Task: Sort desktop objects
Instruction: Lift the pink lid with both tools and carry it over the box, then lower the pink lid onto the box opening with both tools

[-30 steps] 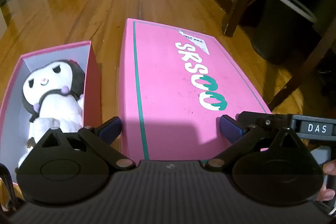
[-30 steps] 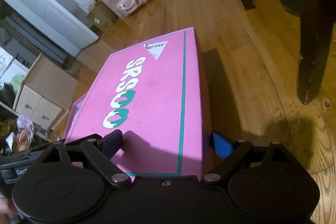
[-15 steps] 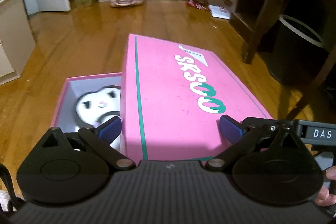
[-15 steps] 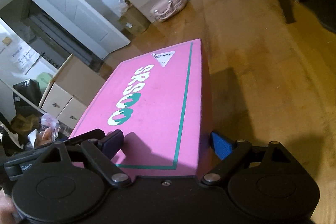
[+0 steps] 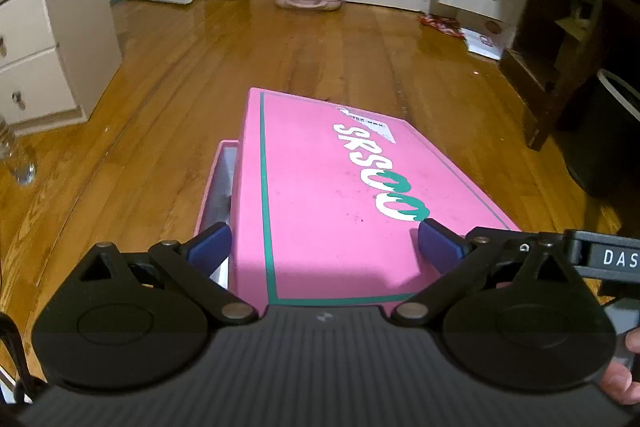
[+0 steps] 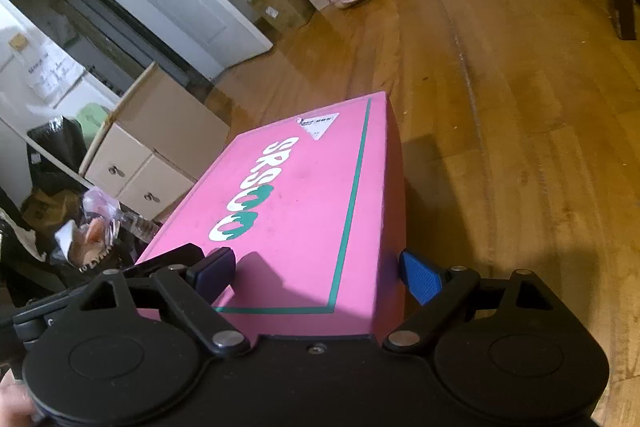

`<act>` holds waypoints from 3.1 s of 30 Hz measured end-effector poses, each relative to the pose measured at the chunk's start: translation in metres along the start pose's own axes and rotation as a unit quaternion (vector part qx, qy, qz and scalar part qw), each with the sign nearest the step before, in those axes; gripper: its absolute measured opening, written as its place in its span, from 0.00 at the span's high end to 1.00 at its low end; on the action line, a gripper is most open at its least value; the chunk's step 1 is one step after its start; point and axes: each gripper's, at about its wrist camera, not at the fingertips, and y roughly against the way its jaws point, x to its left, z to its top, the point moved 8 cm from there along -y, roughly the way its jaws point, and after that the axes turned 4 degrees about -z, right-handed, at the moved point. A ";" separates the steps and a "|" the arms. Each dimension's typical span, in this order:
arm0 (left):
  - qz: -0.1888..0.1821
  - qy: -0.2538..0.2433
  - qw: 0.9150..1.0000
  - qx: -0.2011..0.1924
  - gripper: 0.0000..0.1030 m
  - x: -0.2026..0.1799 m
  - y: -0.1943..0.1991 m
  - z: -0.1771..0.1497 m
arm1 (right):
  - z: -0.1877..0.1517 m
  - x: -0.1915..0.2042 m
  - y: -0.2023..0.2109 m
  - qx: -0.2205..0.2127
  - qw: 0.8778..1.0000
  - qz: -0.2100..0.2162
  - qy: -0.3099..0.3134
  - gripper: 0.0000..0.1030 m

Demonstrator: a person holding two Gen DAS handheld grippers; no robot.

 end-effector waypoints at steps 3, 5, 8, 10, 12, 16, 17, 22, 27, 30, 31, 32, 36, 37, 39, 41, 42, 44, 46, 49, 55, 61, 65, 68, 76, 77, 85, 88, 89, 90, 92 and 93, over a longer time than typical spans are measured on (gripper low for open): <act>-0.003 0.013 1.000 0.004 0.02 0.015 -0.005 -0.004 | -0.003 0.002 -0.009 0.009 1.000 -0.010 0.011 0.10; -0.005 0.019 1.000 0.004 0.02 0.021 -0.008 -0.007 | -0.006 0.005 -0.014 0.012 1.000 -0.017 0.013 0.10; 0.002 0.023 1.000 0.004 0.03 0.028 -0.012 -0.011 | -0.010 0.008 -0.019 0.016 0.999 -0.027 0.014 0.11; 0.005 0.021 1.000 0.000 0.03 0.030 -0.016 -0.009 | -0.012 0.006 -0.019 0.017 0.999 -0.034 -0.001 0.11; 0.006 0.025 1.000 0.003 0.03 0.033 -0.020 -0.012 | -0.011 0.004 -0.021 0.020 0.999 -0.045 -0.005 0.12; 0.005 0.036 0.999 0.012 0.03 0.040 -0.027 -0.019 | -0.017 0.002 -0.024 0.031 0.997 -0.065 0.008 0.16; 0.005 0.039 0.999 0.015 0.03 0.041 -0.029 -0.021 | -0.020 0.001 -0.025 0.035 0.997 -0.066 0.007 0.16; 0.005 0.053 0.998 0.026 0.02 0.050 -0.038 -0.030 | -0.032 -0.003 -0.029 0.049 0.996 -0.077 0.009 0.16; 0.012 0.052 0.998 0.032 0.02 0.055 -0.041 -0.030 | -0.036 -0.006 -0.033 0.057 0.995 -0.078 -0.002 0.16; 0.017 0.044 0.998 0.031 0.02 0.056 -0.037 -0.032 | -0.040 -0.009 -0.035 0.070 0.995 -0.077 -0.010 0.17; 0.015 0.039 0.999 0.033 0.03 0.055 -0.036 -0.034 | -0.041 -0.010 -0.036 0.073 0.994 -0.078 -0.010 0.18; 0.016 0.037 0.999 0.034 0.03 0.055 -0.037 -0.036 | -0.042 -0.011 -0.036 0.076 0.994 -0.079 -0.006 0.18; 0.016 0.044 0.998 0.046 0.02 0.058 -0.044 -0.038 | -0.042 -0.018 -0.039 0.081 0.993 -0.087 -0.010 0.21; 0.015 0.048 0.998 0.046 0.02 0.060 -0.044 -0.038 | -0.042 -0.018 -0.039 0.081 0.993 -0.088 -0.010 0.21; 0.011 0.060 0.997 0.045 0.01 0.065 -0.045 -0.037 | -0.043 -0.018 -0.040 0.081 0.993 -0.088 -0.007 0.21; 0.003 0.072 0.996 0.045 0.01 0.069 -0.046 -0.037 | -0.044 -0.019 -0.041 0.081 0.993 -0.083 -0.011 0.21; -0.001 0.077 0.996 0.047 0.01 0.071 -0.047 -0.038 | -0.045 -0.023 -0.041 0.077 0.994 -0.077 -0.017 0.21; -0.008 0.088 0.995 0.053 0.01 0.073 -0.049 -0.040 | -0.048 -0.030 -0.042 0.071 0.994 -0.069 -0.035 0.21; -0.012 0.089 0.995 0.051 0.01 0.073 -0.049 -0.039 | -0.051 -0.038 -0.044 0.073 0.994 -0.061 -0.060 0.19; -0.016 0.088 0.995 0.047 0.01 0.071 -0.048 -0.037 | -0.052 -0.048 -0.046 0.076 0.993 -0.050 -0.080 0.19; -0.018 0.064 0.996 0.064 0.01 0.071 -0.058 -0.038 | -0.048 -0.058 -0.052 0.081 0.990 -0.040 -0.104 0.17; -0.014 -0.022 0.997 0.071 0.01 0.055 -0.064 -0.024 | -0.047 -0.061 -0.061 0.094 0.988 -0.034 -0.116 0.10; -0.040 -0.054 0.994 0.088 0.01 0.057 -0.069 -0.015 | -0.044 -0.056 -0.056 0.093 0.990 -0.045 -0.093 0.15; -0.058 -0.025 0.993 0.101 0.01 0.069 -0.071 -0.011 | -0.043 -0.054 -0.054 0.091 0.991 -0.053 -0.089 0.16; -0.073 -0.005 0.993 0.093 0.01 0.073 -0.070 -0.013 | -0.041 -0.060 -0.060 0.084 0.990 -0.046 -0.102 0.11; -0.075 -0.005 0.993 0.093 0.01 0.073 -0.070 -0.014 | -0.040 -0.061 -0.060 0.083 0.990 -0.045 -0.104 0.11; -0.083 0.016 0.990 0.115 0.01 0.080 -0.084 -0.024 | -0.039 -0.063 -0.056 0.071 0.990 -0.045 -0.112 0.17; -0.082 0.020 0.990 0.116 0.01 0.081 -0.085 -0.026 | -0.037 -0.056 -0.053 0.070 0.992 -0.054 -0.087 0.17; -0.082 0.021 0.990 0.114 0.01 0.080 -0.084 -0.025 | -0.036 -0.055 -0.052 0.070 0.993 -0.057 -0.081 0.17; -0.083 0.021 0.990 0.111 0.01 0.080 -0.083 -0.025 | -0.035 -0.054 -0.051 0.068 0.993 -0.059 -0.078 0.17; -0.083 0.018 0.991 0.107 0.01 0.079 -0.081 -0.025 | -0.034 -0.052 -0.049 0.065 0.993 -0.062 -0.075 0.17; -0.083 0.018 0.991 0.107 0.01 0.079 -0.081 -0.025 | -0.034 -0.051 -0.048 0.064 0.993 -0.064 -0.072 0.17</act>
